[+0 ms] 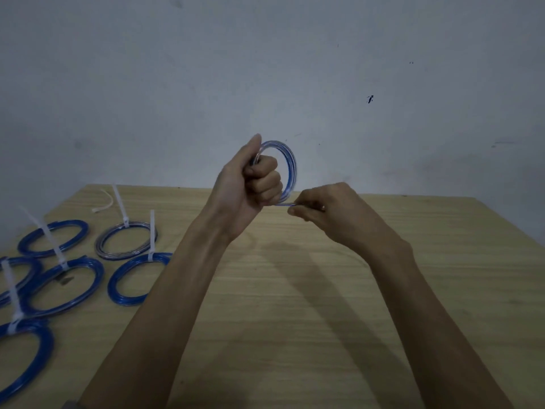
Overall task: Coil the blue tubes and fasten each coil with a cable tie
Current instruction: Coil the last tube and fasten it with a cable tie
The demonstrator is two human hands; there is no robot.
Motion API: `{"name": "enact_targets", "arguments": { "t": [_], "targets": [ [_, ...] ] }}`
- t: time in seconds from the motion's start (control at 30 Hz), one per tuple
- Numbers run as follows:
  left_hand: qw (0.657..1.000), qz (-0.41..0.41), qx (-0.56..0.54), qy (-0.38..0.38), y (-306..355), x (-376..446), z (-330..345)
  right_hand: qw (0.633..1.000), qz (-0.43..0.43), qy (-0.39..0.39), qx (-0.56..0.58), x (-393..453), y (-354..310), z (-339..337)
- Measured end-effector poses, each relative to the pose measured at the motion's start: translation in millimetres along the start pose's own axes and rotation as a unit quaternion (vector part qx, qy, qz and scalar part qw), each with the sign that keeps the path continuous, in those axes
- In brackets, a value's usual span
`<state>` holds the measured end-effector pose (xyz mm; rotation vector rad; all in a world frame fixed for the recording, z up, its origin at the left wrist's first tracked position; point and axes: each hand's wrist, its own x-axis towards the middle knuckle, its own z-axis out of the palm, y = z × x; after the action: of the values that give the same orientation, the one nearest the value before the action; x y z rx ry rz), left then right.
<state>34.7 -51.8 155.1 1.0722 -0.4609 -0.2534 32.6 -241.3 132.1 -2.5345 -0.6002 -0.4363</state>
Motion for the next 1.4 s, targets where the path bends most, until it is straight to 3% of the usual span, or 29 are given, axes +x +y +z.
{"name": "enact_targets", "arguments": {
  "t": [0.1, 0.23, 0.43, 0.6, 0.73, 0.8, 0.9, 0.97, 1.27, 1.4],
  "targets": [
    [0.989, 0.006, 0.147, 0.002, 1, -4, 4, 0.998, 0.021, -0.025, -0.051, 0, 2, 7],
    [0.953, -0.003, 0.303, -0.022, 5, -10, 9, 0.991, 0.037, 0.017, -0.124, 1, 9, 1],
    [0.924, 0.019, 0.382, -0.004, 13, -14, 7, 0.993, 0.052, 0.029, -0.105, 0, 21, -11],
    [0.874, 0.017, 0.486, -0.020, 6, -14, 17, 0.979, 0.033, 0.111, -0.168, -3, 28, -20],
    [0.840, 0.017, 0.541, -0.019, -2, -17, 26, 0.981, 0.053, 0.077, -0.167, -2, 23, -17],
    [0.807, 0.005, 0.591, -0.014, -8, -16, 29, 0.983, 0.048, 0.062, -0.164, -3, 23, -14],
    [0.697, 0.007, 0.717, -0.016, -25, -14, 37, 0.991, 0.049, 0.035, -0.119, -7, 23, -14],
    [0.649, 0.020, 0.760, -0.020, -35, -12, 38, 0.992, 0.045, 0.031, -0.113, -6, 25, -16],
    [0.587, 0.004, 0.809, -0.036, -62, 2, 20, 0.973, -0.038, 0.168, -0.154, 2, 23, -1],
    [0.568, 0.018, 0.822, -0.048, -63, 2, 23, 0.965, -0.027, 0.204, -0.166, 2, 20, 4]
  ]
}}
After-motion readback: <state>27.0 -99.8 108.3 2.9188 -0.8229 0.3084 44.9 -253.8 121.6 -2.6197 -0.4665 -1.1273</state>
